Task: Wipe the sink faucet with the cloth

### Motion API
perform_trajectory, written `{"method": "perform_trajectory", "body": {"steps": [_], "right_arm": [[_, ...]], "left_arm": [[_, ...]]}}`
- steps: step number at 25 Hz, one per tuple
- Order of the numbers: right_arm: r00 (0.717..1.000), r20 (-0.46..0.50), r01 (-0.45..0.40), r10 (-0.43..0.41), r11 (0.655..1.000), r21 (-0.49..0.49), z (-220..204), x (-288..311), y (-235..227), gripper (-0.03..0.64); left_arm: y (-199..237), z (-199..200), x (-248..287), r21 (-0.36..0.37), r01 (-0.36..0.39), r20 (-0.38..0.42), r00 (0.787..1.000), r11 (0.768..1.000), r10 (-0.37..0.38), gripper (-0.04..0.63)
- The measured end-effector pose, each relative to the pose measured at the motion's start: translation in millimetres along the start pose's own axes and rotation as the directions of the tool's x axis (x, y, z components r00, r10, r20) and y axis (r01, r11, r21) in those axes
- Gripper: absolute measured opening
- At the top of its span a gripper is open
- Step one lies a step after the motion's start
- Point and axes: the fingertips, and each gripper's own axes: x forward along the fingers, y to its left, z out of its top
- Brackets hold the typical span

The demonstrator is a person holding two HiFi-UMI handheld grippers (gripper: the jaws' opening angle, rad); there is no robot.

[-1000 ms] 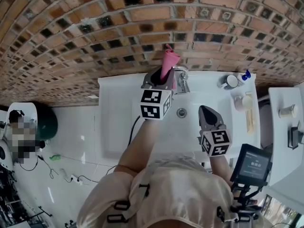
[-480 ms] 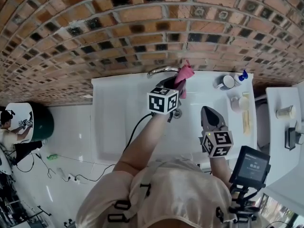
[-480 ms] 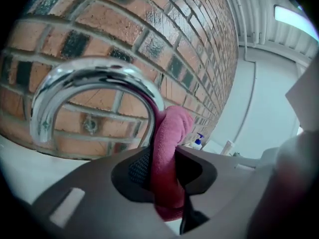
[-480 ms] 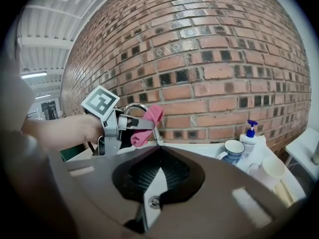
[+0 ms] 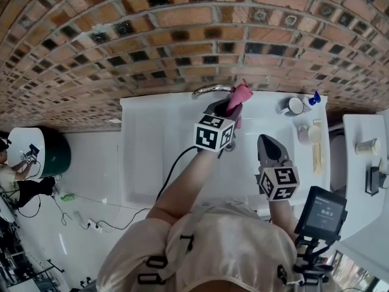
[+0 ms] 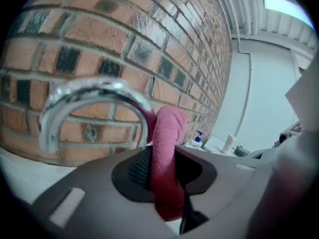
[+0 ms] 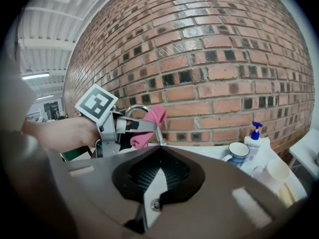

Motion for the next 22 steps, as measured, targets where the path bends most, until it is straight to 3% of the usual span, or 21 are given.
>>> {"method": "perform_trajectory", "body": {"steps": [4, 11, 22], "right_arm": [[1.0, 0.021, -0.013, 0.013, 1.0, -0.009, 10, 0, 8, -0.012], [0.995, 0.036, -0.09, 0.093, 0.994, -0.058, 19, 5, 62, -0.012], [0.978, 0.008, -0.203, 0.206, 0.97, -0.13, 18, 15, 173, -0.012]], "left_arm": [[-7, 36, -35, 0.073, -0.032, 0.102, 0.995, 0.997, 0.024, 0.1], [18, 74, -126, 0.084, -0.124, 0.242, 0.965, 0.989, 0.101, 0.1], [94, 34, -254, 0.036, -0.28, 0.244, 0.934, 0.959, 0.263, 0.1]]}}
